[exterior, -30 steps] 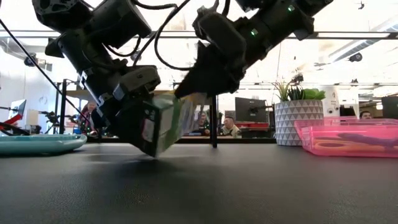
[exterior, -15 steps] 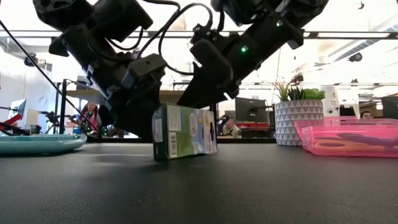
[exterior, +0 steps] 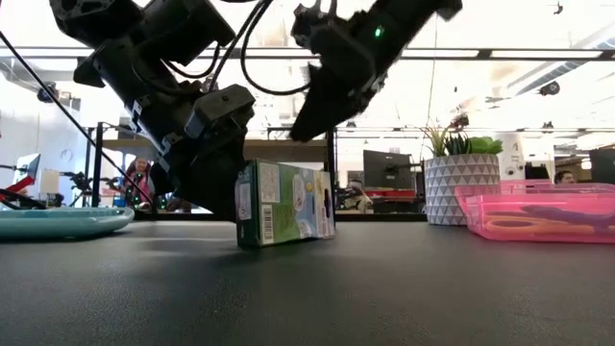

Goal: Pack school essentials
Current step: Put the box of crayons into the pink supply box

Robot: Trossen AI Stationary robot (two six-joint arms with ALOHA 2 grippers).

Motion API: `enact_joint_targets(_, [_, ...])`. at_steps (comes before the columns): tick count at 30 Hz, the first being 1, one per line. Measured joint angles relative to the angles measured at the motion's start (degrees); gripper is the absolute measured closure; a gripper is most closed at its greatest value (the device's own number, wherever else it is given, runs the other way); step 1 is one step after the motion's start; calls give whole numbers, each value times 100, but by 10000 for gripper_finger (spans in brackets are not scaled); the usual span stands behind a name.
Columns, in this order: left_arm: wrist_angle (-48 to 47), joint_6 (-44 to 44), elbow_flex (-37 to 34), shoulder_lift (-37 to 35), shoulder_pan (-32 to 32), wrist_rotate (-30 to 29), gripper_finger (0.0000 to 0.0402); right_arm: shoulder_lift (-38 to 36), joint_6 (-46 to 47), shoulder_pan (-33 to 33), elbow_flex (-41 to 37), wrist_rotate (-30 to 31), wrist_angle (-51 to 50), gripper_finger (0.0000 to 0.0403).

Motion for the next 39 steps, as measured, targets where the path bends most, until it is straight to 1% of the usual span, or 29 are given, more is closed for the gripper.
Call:
enact_joint_targets(3, [-15,4,-1,0,0,0,219,-25,-70,2,599,-113,-1341,174])
enact_joint_targets(5, [-17,4,-3,0,0,5,219,-34,-77,2,896,-190,-1924,174])
enact_joint_targets(7, [-18,4,-5,0,0,7,219,-38,-71,2,1071,-152,-2133,174])
enact_joint_targets(11, [-16,4,-5,0,0,7,219,-38,-44,4,1254,308,-2170,174])
enact_joint_targets(13, [-16,1,-5,0,0,7,219,-38,27,-15,1273,302,-2163,174])
enact_joint_targets(15, [-14,-2,-5,0,0,5,219,-37,274,-95,1272,22,-2258,169])
enact_joint_targets(18, [-14,-2,-5,0,0,5,219,-36,511,-249,1241,-692,-2361,154])
enact_joint_targets(20, [-12,-4,-5,0,0,7,219,-36,518,-318,1231,-920,-2350,140])
enact_joint_targets(22, [-12,-7,-5,0,0,6,219,-36,399,-339,1227,-950,-2354,125])
enact_joint_targets(25, [-11,-5,-5,0,0,7,219,-36,-172,-352,1226,-1363,-2347,105])
enact_joint_targets(28, [-9,16,-5,0,0,7,219,-36,-1388,-349,1146,-1812,-2286,93])
enact_joint_targets(30, [-9,110,-5,0,0,46,219,-34,-2111,-348,1060,-1855,-2176,91])
enact_joint_targets(32, [-9,121,-7,0,0,99,219,-34,-2605,-348,965,-1862,-1992,91])
enact_joint_targets(36, [-9,114,-7,0,0,107,219,-32,-3212,-410,769,-1864,-1461,98])
enact_joint_targets(39, [-7,114,-7,0,0,107,219,-31,-3364,-493,575,-2004,-960,100])
